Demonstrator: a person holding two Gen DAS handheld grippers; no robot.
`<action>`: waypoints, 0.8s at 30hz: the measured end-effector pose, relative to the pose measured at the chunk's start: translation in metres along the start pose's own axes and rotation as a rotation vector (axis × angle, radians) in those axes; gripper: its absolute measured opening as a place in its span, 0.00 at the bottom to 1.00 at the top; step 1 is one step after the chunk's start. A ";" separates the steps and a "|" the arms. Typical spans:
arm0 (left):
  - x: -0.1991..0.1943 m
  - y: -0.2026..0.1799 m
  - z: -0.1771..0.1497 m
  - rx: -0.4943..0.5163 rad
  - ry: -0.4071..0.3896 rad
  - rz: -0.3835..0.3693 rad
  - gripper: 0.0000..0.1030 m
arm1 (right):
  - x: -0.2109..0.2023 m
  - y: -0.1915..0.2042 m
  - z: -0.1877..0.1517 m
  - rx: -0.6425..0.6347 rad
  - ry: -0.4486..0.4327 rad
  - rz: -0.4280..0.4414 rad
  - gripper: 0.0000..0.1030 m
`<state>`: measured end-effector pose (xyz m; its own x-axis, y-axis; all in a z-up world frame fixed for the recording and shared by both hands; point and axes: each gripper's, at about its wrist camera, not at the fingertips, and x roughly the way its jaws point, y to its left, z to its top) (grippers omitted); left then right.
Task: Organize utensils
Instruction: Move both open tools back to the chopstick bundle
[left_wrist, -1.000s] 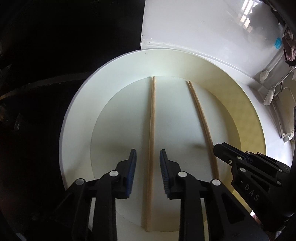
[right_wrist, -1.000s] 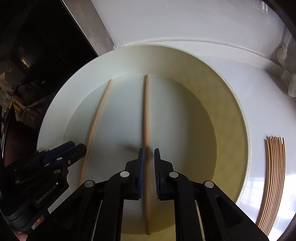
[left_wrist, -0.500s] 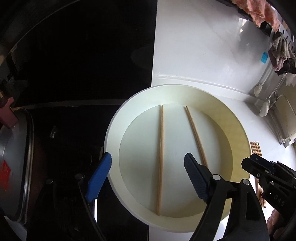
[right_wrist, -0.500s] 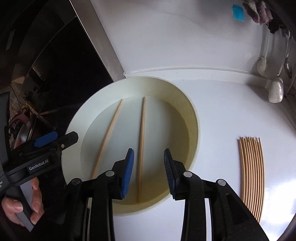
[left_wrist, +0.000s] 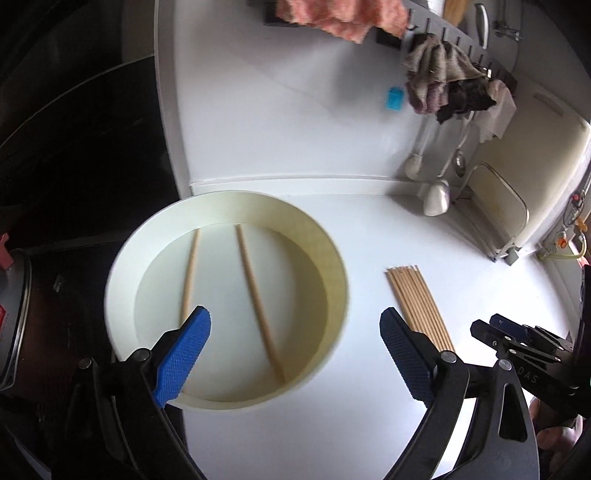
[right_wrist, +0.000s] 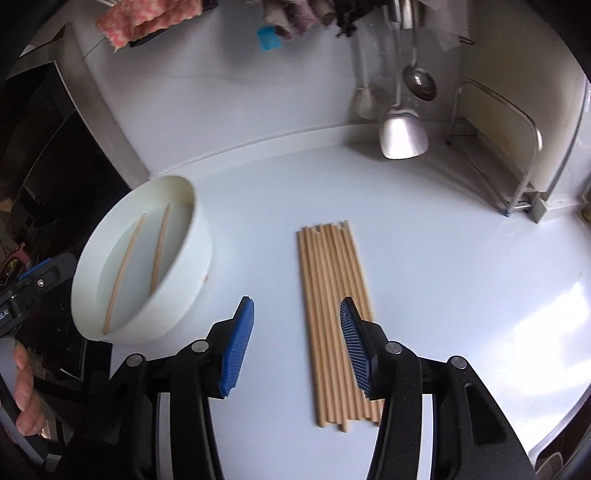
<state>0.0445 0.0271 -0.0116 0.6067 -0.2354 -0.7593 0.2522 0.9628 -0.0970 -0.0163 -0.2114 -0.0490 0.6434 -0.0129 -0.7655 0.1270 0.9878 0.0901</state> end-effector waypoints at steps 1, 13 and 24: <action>0.001 -0.012 -0.001 0.007 0.002 -0.010 0.89 | -0.002 -0.011 -0.002 0.005 -0.001 -0.010 0.46; 0.030 -0.106 -0.038 -0.003 0.084 0.006 0.92 | 0.009 -0.078 -0.014 -0.058 0.037 -0.006 0.47; 0.066 -0.112 -0.072 -0.106 0.151 0.091 0.92 | 0.057 -0.088 -0.024 -0.091 0.065 0.038 0.47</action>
<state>0.0019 -0.0870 -0.0977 0.5019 -0.1316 -0.8549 0.1156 0.9897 -0.0845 -0.0090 -0.2949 -0.1160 0.5955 0.0321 -0.8027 0.0321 0.9975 0.0637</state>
